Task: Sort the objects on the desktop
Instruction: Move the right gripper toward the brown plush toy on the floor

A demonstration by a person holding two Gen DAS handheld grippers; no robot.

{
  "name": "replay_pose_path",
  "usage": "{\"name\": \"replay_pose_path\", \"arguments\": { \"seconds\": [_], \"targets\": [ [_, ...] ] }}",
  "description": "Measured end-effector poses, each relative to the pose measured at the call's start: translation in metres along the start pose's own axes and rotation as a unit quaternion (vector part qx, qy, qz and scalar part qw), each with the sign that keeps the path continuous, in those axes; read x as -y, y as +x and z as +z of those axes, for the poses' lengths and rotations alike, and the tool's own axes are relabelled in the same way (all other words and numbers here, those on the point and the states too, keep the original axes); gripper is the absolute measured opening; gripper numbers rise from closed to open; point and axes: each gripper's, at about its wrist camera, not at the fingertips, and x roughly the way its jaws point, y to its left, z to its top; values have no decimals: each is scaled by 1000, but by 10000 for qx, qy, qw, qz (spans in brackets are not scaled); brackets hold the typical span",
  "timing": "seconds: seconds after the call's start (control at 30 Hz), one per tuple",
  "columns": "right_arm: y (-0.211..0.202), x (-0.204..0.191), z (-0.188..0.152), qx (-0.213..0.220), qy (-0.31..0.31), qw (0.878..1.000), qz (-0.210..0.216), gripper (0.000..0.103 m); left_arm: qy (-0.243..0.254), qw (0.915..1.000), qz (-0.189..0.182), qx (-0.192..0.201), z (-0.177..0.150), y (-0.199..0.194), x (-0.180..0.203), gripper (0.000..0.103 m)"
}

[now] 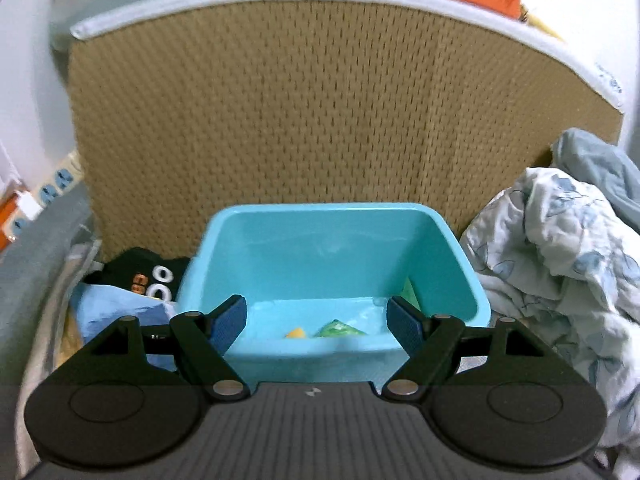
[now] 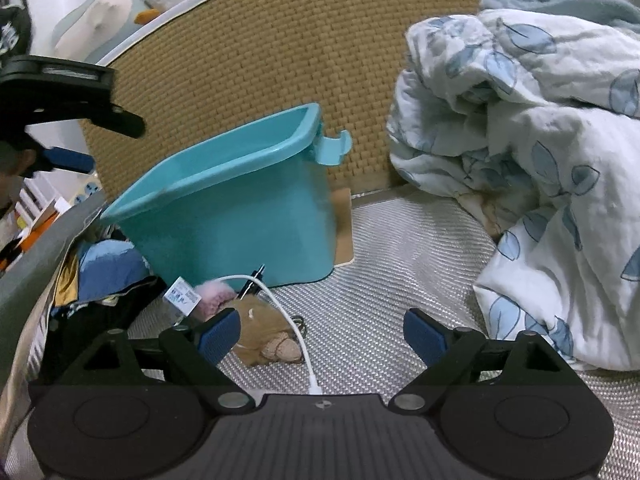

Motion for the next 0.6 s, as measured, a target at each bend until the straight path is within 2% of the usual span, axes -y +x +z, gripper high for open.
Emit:
{"name": "replay_pose_path", "arguments": {
  "seconds": [0.3, 0.43, 0.6],
  "targets": [
    [1, -16, -7, -40, -418, 9989, 211, 87, 287, 9987, 149, 404, -48, -54, -17, 82],
    [1, -26, -10, -62, -619, 9974, 359, 85, 361, 9975, 209, 562, -65, -62, -20, 83],
    [4, -38, -13, -73, -944, 9941, 528, 84, 95, 9978, 160, 641, -84, -53, -28, 84]
  ]
}}
